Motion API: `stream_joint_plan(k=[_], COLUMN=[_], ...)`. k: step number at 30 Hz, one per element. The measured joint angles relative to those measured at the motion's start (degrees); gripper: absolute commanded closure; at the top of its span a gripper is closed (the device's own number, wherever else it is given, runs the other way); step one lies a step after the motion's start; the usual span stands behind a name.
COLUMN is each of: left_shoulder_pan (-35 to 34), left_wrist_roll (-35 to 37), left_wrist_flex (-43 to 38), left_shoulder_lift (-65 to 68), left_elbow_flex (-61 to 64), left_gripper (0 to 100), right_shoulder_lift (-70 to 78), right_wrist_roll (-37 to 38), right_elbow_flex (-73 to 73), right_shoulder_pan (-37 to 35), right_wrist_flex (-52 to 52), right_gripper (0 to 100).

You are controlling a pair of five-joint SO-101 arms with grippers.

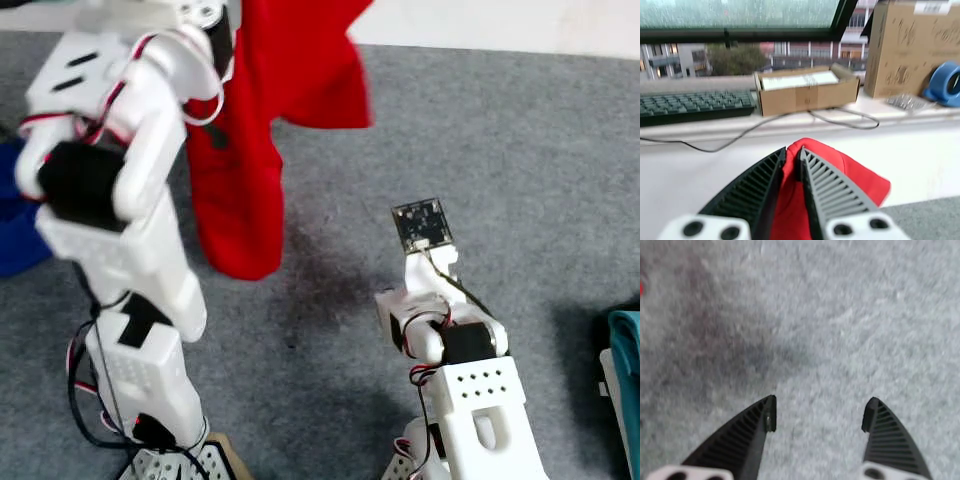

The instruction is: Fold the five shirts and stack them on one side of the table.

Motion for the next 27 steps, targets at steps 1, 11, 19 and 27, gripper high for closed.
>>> stream_joint_plan(k=[1,11,19,27], left_shoulder_pan=[0.0,-7.0,-7.7,-14.0], left_wrist_roll=[0.0,0.0,0.0,-0.1], left_wrist_flex=[0.5,9.2,16.7,18.3], left_shoulder_lift=[-0.7,-1.5,-1.5,-1.5], left_elbow_flex=[-0.1,-0.6,-0.6,-0.6], left_gripper=[99,99,99,99], right_shoulder_lift=[0.0,0.0,3.2,24.8], right_wrist_roll=[-1.2,-4.5,-4.5,-0.9], right_elbow_flex=[0.0,0.0,0.0,-6.7], right_shoulder_pan=[-0.5,-13.0,-21.1,-27.4], right_wrist_flex=[-1.5,-8.5,-12.7,-16.7], right_gripper=[71.7,71.4,64.4,61.5])
